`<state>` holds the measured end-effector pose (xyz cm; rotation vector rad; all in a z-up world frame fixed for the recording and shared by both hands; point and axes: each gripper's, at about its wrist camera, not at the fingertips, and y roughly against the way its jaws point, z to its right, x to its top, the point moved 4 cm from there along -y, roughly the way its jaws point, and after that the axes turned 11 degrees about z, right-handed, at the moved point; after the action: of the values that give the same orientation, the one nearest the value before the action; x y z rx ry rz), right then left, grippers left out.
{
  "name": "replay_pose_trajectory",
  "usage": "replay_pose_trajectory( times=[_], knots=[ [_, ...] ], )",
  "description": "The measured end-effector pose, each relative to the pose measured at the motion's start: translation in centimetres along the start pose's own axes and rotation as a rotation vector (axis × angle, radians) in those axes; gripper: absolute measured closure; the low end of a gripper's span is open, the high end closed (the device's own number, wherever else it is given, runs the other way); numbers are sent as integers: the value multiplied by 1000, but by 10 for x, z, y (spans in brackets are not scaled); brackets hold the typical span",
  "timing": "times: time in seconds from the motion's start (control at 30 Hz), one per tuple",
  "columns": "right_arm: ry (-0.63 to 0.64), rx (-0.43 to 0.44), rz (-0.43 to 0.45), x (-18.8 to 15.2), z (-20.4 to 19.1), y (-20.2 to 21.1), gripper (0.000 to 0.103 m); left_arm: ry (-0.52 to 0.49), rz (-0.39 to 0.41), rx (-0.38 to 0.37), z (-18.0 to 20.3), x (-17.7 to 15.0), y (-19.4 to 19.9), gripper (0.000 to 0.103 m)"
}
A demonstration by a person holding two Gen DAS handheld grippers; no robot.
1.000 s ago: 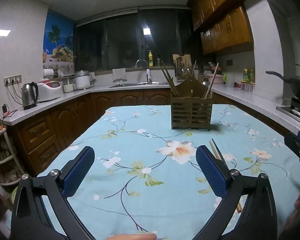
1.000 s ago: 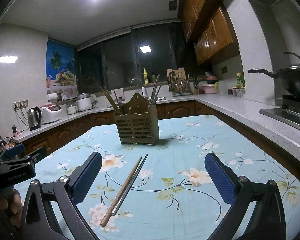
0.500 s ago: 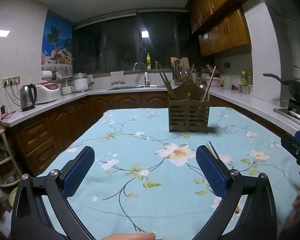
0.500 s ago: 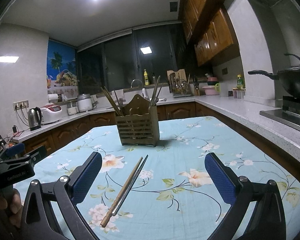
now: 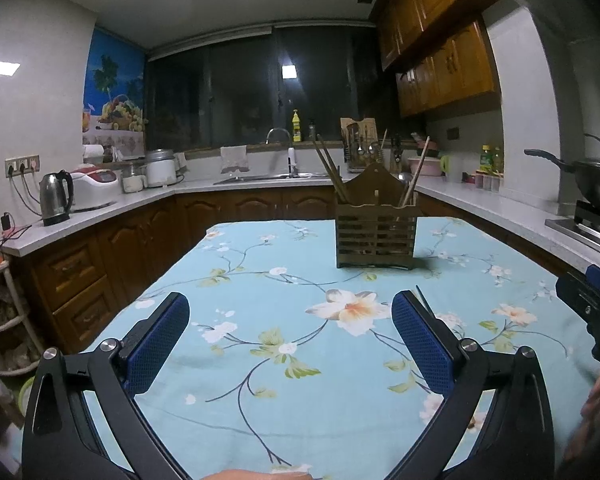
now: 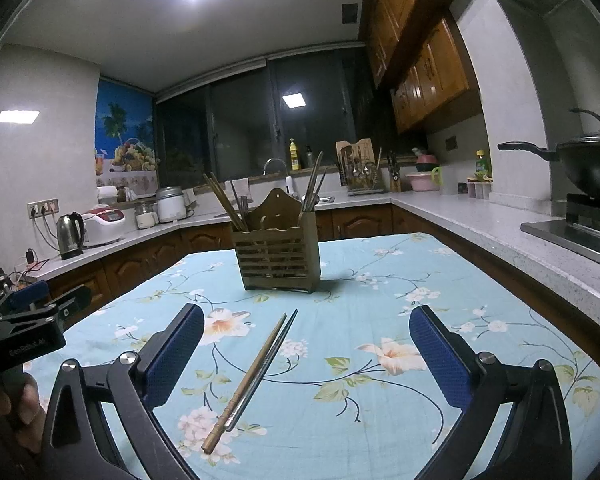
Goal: Organize utensils
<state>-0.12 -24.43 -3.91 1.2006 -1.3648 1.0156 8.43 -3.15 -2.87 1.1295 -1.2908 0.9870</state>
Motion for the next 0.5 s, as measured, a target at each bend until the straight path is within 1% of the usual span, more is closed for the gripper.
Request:
replay_pose_trajectory(
  times=[0.17,0.5],
  knots=[
    [-4,-2,-6,0,1,0,0,2,2,-14,0,1,2,0],
    [5,6,2,0,0,-4,0,5,2,-16,-1,0,1,0]
  ],
)
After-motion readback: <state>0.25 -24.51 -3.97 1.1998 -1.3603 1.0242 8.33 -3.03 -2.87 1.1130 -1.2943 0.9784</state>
